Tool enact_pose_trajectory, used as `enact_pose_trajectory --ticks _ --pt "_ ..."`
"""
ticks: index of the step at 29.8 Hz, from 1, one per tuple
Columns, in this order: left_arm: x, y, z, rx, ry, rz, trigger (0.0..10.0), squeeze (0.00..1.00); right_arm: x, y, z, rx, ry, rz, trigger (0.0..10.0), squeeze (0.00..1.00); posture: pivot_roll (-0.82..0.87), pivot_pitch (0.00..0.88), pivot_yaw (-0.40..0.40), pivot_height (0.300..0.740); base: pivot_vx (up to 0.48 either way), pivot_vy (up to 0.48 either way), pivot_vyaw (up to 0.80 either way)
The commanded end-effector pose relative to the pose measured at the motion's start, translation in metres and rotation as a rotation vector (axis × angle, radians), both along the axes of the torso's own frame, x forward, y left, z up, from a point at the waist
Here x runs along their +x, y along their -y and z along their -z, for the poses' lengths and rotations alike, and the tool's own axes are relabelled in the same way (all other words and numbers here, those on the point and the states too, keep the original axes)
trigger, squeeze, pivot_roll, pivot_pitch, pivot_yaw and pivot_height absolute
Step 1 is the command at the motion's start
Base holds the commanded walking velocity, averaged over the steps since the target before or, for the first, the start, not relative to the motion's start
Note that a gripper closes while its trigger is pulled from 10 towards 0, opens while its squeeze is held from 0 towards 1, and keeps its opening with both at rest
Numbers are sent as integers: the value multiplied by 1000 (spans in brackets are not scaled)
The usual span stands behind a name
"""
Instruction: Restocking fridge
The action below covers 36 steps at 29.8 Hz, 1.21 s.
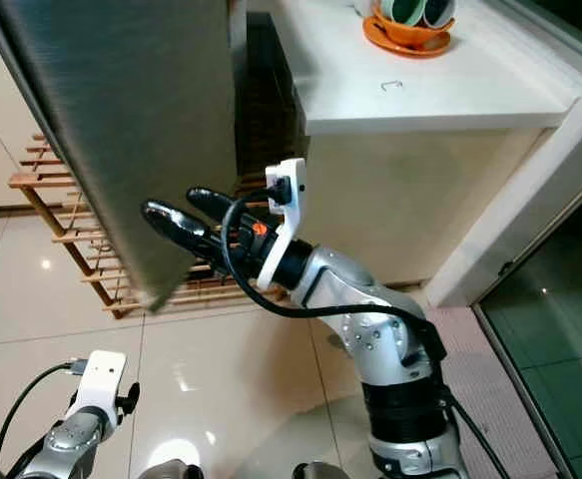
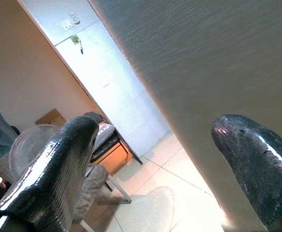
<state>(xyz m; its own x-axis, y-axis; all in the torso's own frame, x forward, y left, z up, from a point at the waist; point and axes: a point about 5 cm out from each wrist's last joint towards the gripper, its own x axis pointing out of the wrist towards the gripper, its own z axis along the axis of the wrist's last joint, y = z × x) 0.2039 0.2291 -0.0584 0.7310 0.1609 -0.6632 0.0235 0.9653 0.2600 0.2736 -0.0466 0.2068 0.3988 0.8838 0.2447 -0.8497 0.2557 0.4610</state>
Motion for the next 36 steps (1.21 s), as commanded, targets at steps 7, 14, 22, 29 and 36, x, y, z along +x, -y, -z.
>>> enact_pose_trajectory --ticks 7,14,22,29,36 --pt "6 3 -5 5 58 40 10000 0 28 51 40 -211 -71 438 10000 0 -72 62 -35 740 0 0 0" --pt "37 12 -32 -39 271 87 10000 0 29 109 78 -444 -77 803 10000 0 -66 53 -26 740 0 0 0" --pt "91 52 -126 -191 720 192 10000 0 17 147 114 -581 -124 1106 10000 0 -46 29 -3 740 0 0 0" --pt "93 93 -196 -237 933 344 10000 0 6 146 119 -559 -76 1140 10000 0 -54 37 19 740 0 0 0" --pt "83 85 -172 -201 797 269 10000 0 5 146 119 -544 -55 1184 10000 0 -64 42 23 740 0 0 0"
